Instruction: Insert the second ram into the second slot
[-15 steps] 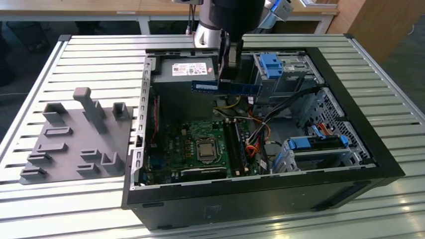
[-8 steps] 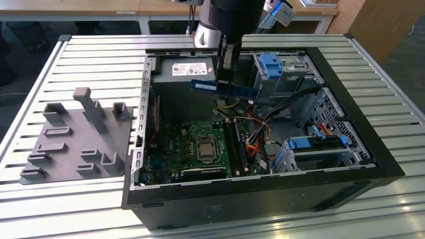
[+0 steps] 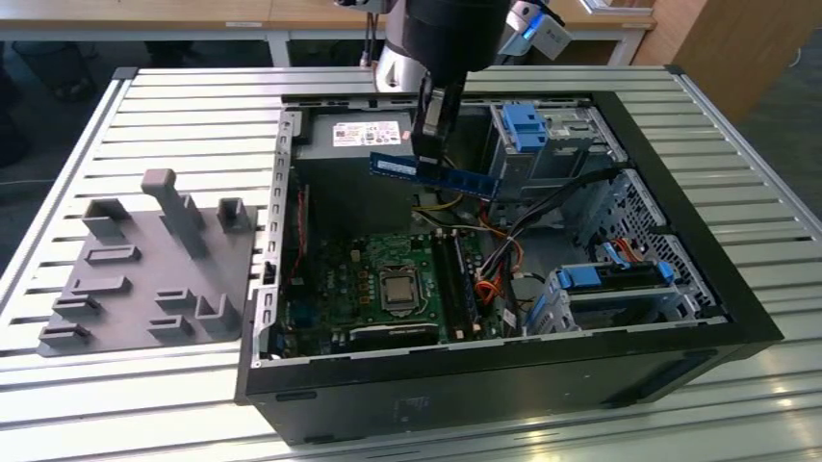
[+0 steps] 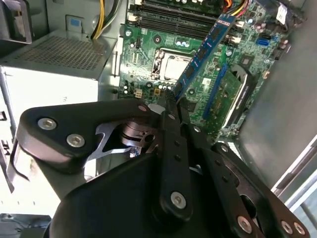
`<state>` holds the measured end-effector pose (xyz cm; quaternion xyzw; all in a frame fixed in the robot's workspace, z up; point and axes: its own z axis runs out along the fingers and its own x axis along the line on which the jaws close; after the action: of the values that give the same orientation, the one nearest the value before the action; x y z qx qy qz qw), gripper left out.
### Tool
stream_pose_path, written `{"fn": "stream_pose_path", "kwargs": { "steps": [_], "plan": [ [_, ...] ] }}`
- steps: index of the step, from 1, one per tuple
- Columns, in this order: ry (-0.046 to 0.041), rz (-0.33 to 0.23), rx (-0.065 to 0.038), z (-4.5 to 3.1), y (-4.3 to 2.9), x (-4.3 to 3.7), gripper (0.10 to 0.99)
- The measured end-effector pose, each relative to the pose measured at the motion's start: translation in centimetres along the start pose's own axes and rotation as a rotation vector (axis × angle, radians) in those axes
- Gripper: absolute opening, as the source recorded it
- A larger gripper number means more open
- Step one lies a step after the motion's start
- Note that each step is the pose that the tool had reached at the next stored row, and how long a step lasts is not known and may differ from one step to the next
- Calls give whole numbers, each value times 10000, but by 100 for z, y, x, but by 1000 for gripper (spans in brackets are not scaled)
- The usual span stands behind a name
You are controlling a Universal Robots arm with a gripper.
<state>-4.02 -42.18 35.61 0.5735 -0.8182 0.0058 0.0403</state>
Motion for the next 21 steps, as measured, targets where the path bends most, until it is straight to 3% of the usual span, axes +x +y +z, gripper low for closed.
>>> {"fn": "stream_pose_path", "kwargs": {
  "steps": [2,7,21],
  "plan": [
    [-76,85,-30,9,1,-2,137],
    [-92,492,-59,32,0,-5,137],
    [-184,2334,-196,101,-2,-10,137]
  ]
}}
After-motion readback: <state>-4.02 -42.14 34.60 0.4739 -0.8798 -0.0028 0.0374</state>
